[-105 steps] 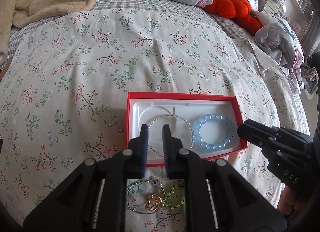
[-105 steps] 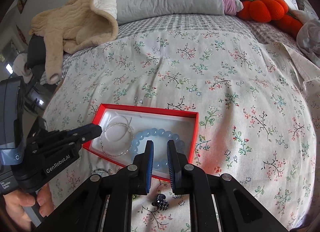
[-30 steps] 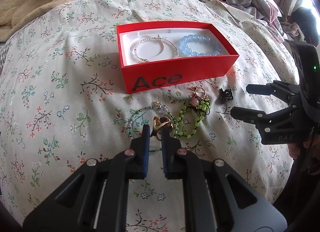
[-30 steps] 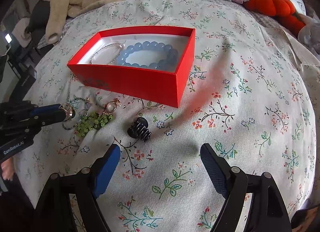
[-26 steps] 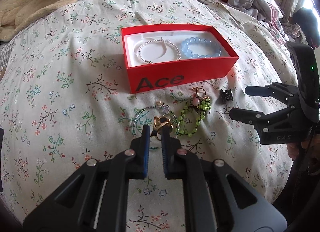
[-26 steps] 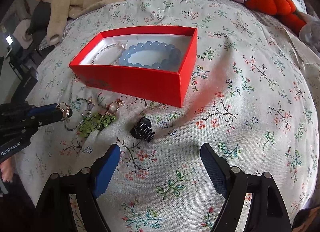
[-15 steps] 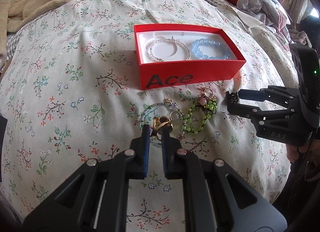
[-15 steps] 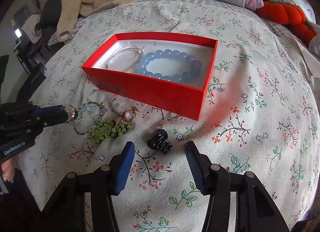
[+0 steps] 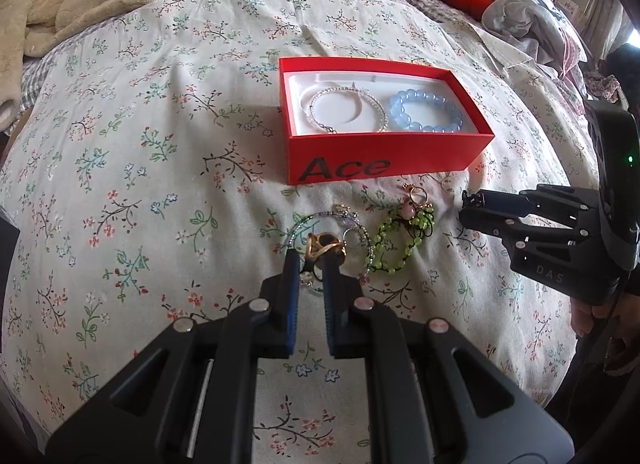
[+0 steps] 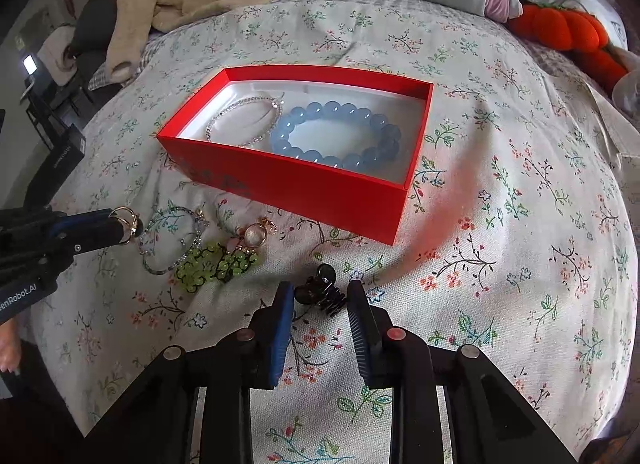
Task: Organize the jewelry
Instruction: 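Grasp the gold ring with the left tool while the right tool grasps the black hair clip, then carry the gold ring into the red box and open the left tool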
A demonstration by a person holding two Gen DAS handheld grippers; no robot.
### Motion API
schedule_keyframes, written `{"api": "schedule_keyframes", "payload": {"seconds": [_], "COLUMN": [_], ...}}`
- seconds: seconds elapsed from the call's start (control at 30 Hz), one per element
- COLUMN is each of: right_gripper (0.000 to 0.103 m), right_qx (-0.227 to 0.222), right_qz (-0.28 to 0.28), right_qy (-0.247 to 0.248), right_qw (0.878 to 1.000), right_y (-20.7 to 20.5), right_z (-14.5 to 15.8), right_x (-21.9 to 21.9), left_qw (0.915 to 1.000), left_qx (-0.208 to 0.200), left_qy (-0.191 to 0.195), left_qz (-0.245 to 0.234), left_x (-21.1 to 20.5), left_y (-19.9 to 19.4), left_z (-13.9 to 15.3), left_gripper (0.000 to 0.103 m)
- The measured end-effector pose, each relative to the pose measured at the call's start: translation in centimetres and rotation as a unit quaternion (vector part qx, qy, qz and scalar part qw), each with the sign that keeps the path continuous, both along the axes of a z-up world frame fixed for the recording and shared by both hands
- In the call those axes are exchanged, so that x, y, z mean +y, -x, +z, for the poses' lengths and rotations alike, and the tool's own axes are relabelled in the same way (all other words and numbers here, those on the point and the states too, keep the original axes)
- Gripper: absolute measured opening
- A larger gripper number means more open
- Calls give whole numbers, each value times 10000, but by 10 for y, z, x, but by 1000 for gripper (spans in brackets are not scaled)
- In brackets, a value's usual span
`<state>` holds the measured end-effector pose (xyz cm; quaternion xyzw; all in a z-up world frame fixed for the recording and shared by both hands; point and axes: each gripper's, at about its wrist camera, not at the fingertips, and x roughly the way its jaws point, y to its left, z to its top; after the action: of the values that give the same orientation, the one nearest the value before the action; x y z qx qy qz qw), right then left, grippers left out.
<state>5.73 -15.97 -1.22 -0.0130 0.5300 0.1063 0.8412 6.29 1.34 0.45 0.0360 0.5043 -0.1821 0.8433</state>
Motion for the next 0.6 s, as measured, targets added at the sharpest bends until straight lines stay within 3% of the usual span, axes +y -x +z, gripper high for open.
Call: {"api": "schedule_keyframes", "payload": {"seconds": [0.4, 0.6], "right_gripper": [28, 28], "right_qx": [-411, -744], "right_qz": [-166, -436], "right_qy": [-66, -373], "right_qw": [9990, 9956], "right_y": [10, 5], "right_z": [39, 65], "right_x": [-4, -14], "left_qw": [9984, 9962], "left_qx": [-520, -734], "left_qy": [121, 364], "left_qz": [167, 287], "left_x": [-2, -3], "left_y": [2, -7], "left_z": [31, 46], "left_gripper": [12, 12]}}
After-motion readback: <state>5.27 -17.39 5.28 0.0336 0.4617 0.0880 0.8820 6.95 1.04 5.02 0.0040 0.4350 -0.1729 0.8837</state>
